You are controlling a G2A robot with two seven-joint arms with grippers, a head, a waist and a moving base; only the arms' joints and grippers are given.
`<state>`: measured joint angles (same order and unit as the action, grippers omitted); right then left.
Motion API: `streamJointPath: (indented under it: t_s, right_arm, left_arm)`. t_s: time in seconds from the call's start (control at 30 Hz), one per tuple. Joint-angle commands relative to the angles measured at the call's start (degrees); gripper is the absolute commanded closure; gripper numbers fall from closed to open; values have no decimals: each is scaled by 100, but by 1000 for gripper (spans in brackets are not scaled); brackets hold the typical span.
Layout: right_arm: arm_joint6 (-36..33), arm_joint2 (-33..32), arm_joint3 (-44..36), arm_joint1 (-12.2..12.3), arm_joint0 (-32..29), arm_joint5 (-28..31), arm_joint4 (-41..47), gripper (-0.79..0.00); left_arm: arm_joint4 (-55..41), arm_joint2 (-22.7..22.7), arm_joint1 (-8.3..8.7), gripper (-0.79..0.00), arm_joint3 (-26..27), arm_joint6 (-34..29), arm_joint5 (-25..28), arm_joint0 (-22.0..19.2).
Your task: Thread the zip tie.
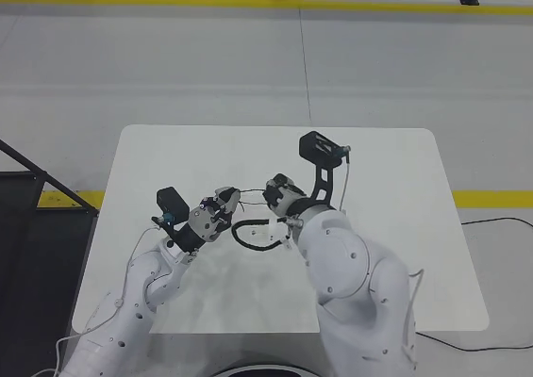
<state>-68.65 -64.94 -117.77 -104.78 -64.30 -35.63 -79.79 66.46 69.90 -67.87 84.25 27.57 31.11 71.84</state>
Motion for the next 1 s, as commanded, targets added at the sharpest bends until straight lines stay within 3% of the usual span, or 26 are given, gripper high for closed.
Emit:
streamJointPath:
  t_s: [0.0,0.97]
  right_arm:
    - [9,-17,-20,3,-7,-10,66,0]
    - [-203,-119,-566,96,-455,310,-146,0]
  left_arm:
    - [0,0,0,0,0,0,0,0]
    - [0,0,0,0,0,0,0,0]
